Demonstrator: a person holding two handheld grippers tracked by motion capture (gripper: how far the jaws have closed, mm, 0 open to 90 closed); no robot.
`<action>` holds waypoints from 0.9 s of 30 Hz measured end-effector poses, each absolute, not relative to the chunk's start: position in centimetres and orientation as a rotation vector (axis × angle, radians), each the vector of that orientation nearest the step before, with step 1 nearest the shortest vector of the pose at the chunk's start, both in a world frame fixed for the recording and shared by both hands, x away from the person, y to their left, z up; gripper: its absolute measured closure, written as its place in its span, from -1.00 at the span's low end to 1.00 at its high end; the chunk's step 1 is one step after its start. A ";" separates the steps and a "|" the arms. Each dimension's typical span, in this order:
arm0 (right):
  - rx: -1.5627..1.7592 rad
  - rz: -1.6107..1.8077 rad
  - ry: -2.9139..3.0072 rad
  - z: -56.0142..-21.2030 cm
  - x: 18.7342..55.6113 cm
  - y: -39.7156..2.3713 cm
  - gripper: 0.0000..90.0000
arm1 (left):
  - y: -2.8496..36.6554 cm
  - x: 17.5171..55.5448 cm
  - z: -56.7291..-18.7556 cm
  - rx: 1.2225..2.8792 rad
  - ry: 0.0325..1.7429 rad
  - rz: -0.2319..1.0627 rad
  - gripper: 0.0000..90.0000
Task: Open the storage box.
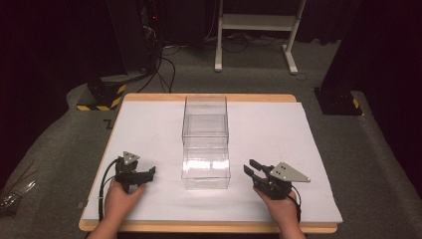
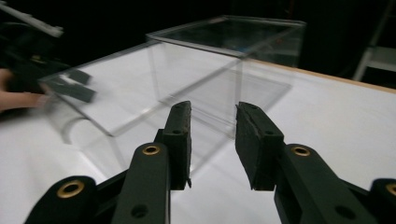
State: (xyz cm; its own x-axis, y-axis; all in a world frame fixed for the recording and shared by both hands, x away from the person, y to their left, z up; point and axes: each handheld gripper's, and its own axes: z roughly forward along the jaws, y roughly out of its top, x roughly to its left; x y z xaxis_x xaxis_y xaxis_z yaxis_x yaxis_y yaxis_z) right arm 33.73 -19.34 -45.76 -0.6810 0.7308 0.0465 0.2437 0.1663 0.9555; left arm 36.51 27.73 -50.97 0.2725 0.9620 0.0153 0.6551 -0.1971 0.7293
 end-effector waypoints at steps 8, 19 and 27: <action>1.068 1.387 1.961 -47.1 35.1 -21.9 0.40 | 27.7 36.5 -51.0 1.935 1.453 0.647 -0.75; 1.198 1.070 1.979 -49.6 36.5 -24.2 0.37 | 27.7 36.5 -51.0 1.935 1.453 0.647 -0.75; 1.205 1.042 1.988 -49.8 36.7 -24.1 0.34 | 27.7 36.5 -51.0 1.935 1.453 0.647 -0.75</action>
